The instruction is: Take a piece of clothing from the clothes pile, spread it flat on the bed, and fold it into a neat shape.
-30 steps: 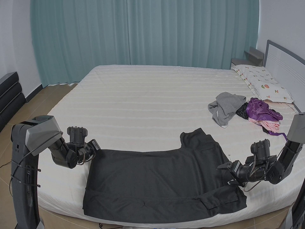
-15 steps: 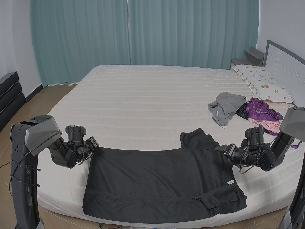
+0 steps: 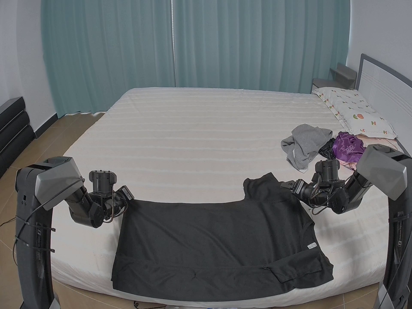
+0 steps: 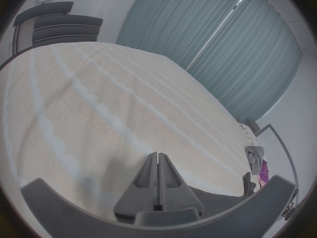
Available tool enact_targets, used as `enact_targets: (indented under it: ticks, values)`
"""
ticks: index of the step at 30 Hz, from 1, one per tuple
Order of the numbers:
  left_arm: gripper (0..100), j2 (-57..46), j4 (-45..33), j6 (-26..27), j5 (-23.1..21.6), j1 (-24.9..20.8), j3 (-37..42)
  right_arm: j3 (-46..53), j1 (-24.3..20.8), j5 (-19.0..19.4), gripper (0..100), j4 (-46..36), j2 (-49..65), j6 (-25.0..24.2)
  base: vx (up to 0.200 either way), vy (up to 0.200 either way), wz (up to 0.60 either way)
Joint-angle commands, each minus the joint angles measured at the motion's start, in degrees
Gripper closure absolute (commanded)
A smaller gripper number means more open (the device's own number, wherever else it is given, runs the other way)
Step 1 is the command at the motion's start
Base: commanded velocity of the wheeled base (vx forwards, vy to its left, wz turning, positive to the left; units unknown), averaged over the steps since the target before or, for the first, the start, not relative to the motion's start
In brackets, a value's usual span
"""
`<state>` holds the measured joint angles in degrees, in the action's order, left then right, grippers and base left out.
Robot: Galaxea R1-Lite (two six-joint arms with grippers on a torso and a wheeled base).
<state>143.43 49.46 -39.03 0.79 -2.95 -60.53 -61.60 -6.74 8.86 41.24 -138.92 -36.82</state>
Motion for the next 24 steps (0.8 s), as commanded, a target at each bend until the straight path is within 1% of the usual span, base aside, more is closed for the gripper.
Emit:
enact_targets:
  ticks: [1,8,13,18,24]
  values:
    - [100,0.79,0.03,-0.08,0.0,0.05,-0.21,-7.48,-0.64,-0.6,0,-1.25,-7.68,0.78,0.0,0.0,0.0]
    - [100,0.79,0.03,-0.08,0.0,0.05,-0.12,-15.04,-0.03,-0.69,0,-2.48,-10.31,1.75,0.0,0.0,0.0]
    - [100,0.88,-0.06,0.01,0.0,-0.04,-0.21,-16.1,-0.03,-0.78,0,-2.48,-10.58,1.75,0.0,0.0,0.0]
    - [100,1.06,0.03,0.01,-0.09,-0.13,-0.29,-17.85,-0.38,-2.18,0,-1.95,-12.34,1.75,0.0,0.0,0.0]
    - [100,1.15,0.03,0.01,0.0,-0.13,-0.38,-19.44,-0.11,-2.53,0,-2.48,-12.78,1.84,0.0,0.0,0.0]
